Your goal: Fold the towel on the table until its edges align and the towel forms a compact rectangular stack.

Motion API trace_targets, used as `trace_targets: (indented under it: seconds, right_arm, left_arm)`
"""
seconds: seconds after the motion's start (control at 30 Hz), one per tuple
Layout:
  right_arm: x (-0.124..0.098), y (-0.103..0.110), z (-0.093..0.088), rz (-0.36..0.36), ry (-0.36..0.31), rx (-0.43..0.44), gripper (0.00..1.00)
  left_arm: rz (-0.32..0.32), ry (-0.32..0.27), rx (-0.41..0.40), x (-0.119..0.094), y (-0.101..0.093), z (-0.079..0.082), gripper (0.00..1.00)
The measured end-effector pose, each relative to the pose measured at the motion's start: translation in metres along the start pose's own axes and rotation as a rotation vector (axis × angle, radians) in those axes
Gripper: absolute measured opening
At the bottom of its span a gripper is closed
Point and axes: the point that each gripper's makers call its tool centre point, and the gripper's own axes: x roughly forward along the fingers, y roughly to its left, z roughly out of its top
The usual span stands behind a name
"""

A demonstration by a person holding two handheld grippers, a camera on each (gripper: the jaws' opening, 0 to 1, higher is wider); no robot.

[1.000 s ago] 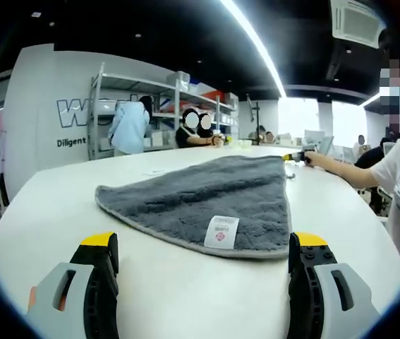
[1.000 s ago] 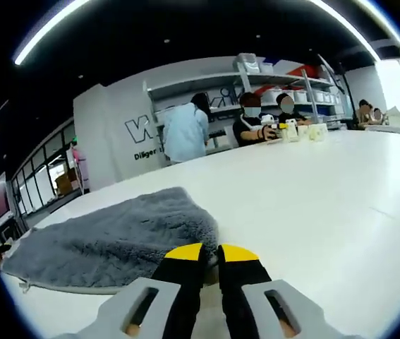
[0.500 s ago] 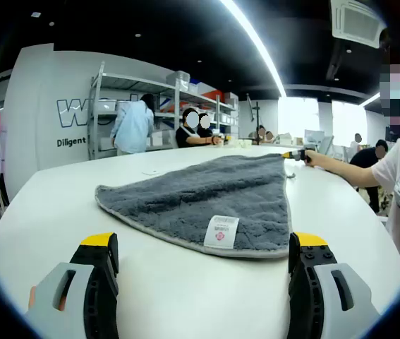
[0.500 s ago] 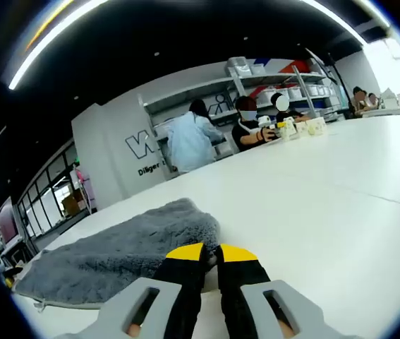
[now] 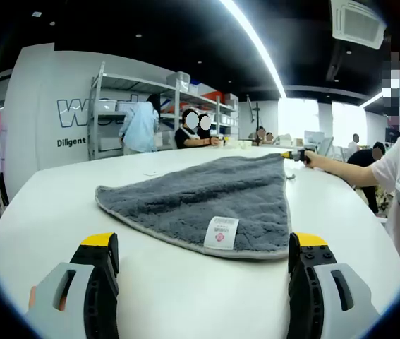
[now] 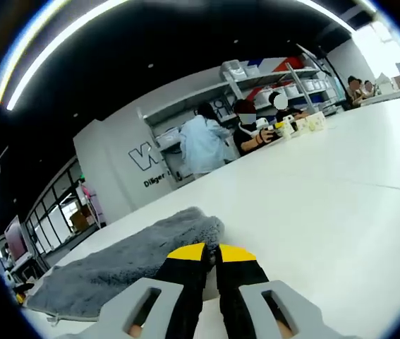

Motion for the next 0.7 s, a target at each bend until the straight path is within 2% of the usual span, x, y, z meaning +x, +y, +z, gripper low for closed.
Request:
trace_targets:
  seconds: [0.13,0.17,0.37,0.7]
  right_arm:
    - [0.000,0.005,0.003,0.016,-0.018,0.004,0.01]
    - [0.000,0.009,0.002,0.022,-0.020,-0.023,0.01]
    - [0.000,0.022,0.001,0.063,-0.029,-0.041,0.01]
    - [0.004,0.048,0.000,0.133,-0.041,-0.017,0.01]
  left_arm:
    - [-0.002,-0.007,-0.005,-0.001,-0.001,0.001,0.99]
    - [-0.002,-0.007,-0.008,-0.002,0.001,0.001,0.99]
    - [0.001,-0.018,-0.019,-0.005,0.007,0.003,0.99]
    - [0.001,-0.019,-0.019,-0.005,0.011,0.004,0.99]
